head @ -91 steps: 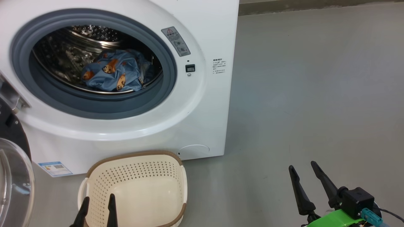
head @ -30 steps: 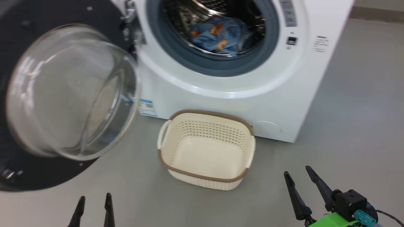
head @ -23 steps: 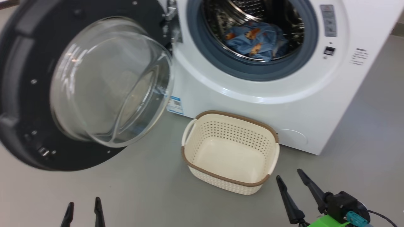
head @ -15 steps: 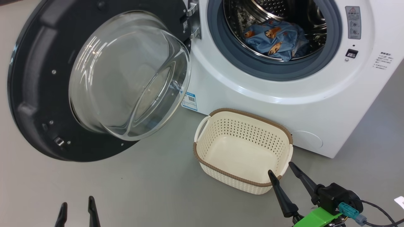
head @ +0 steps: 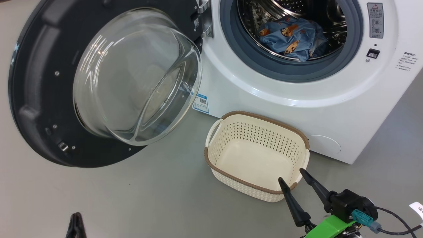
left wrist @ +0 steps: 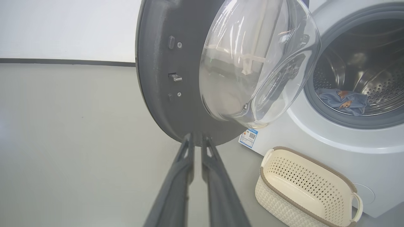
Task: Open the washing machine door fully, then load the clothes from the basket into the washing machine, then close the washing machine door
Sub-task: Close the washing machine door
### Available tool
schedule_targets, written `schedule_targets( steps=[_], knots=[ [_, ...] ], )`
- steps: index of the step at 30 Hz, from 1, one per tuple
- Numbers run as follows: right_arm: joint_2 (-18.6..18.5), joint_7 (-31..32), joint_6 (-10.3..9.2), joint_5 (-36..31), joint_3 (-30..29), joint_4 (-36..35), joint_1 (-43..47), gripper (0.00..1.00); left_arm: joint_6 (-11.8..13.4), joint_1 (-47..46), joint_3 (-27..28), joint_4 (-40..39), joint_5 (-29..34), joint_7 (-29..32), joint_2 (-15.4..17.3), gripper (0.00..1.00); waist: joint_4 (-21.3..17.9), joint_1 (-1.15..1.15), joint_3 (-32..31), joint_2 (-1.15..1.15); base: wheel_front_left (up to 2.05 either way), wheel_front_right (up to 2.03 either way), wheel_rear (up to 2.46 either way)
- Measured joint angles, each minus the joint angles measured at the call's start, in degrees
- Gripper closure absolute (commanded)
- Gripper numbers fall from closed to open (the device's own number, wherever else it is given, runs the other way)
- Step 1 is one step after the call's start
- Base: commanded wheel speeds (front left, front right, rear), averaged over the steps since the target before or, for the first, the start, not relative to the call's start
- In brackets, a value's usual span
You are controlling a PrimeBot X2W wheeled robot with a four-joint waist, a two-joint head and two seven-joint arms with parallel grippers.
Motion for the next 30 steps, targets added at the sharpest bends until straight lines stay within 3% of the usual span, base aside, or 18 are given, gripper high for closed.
schedule_targets(
  steps=[5, 9, 13, 14, 15, 18, 22, 28, 30],
  knots=[
    [0.0, 0.0, 0.0, 0.0, -0.1, 0.1, 0.0, 0.0, -0.2, 0.0, 1.6, 0.3, -4.1, 0.0, 0.0, 1.0, -0.1, 0.0, -0.1, 0.0, 0.0, 0.0, 0.0],
    [0.3, 0.0, 0.0, 0.1, -0.4, 0.1, 0.1, 0.0, -1.0, -0.5, 6.8, 0.3, -16.0, 0.0, -0.1, 1.0, 0.0, 0.0, -0.1, 0.0, 0.0, 0.0, 0.0],
    [0.6, 0.0, 0.0, 0.2, -0.5, 0.0, 0.3, 0.0, -4.7, -2.8, 15.1, 1.1, -26.9, 0.0, -0.2, 1.0, 0.0, 0.0, 0.0, 0.0, 0.0, 0.0, 0.0],
    [0.6, 0.0, 0.0, 0.2, -0.5, 0.0, 0.3, 0.0, -4.7, -2.8, 15.1, 1.1, -26.9, 0.0, -0.2, 1.0, 0.0, 0.0, 0.0, 0.0, 0.0, 0.0, 0.0],
    [0.6, 0.0, 0.0, 0.2, -0.5, 0.0, 0.3, 0.0, -7.7, -5.0, 19.8, 2.6, -31.4, 0.0, -0.3, 1.0, 0.0, 0.0, 0.2, 0.0, 0.0, 0.0, 0.0],
    [0.7, 0.0, 0.0, 0.2, -0.5, -0.1, 0.3, 0.0, -11.1, -9.9, 26.8, 6.1, -39.6, -0.1, -0.4, 1.0, 0.0, 0.0, 0.4, 0.0, 0.0, 0.0, 0.0],
    [0.9, 0.0, 0.0, 0.6, -0.6, -0.1, 0.3, 0.0, -13.9, -16.2, 31.5, 10.9, -45.0, 0.4, 0.1, 1.0, -0.1, 0.0, 0.8, 0.0, 0.0, 0.0, 0.0],
    [1.0, 0.0, 0.0, 0.6, -0.9, -0.4, 0.3, 0.0, -14.2, -28.3, 35.8, 20.7, -55.6, 7.9, 8.3, 1.0, -0.1, 0.0, 1.5, 0.0, 0.0, 0.0, 0.0],
    [1.0, 0.0, 0.0, 0.6, -0.9, -0.4, 0.4, 0.0, -14.2, -30.3, 36.0, 22.5, -57.0, 9.5, 9.4, 1.0, -0.1, 0.0, 1.7, 0.0, 0.0, 0.0, 0.0]
  ],
)
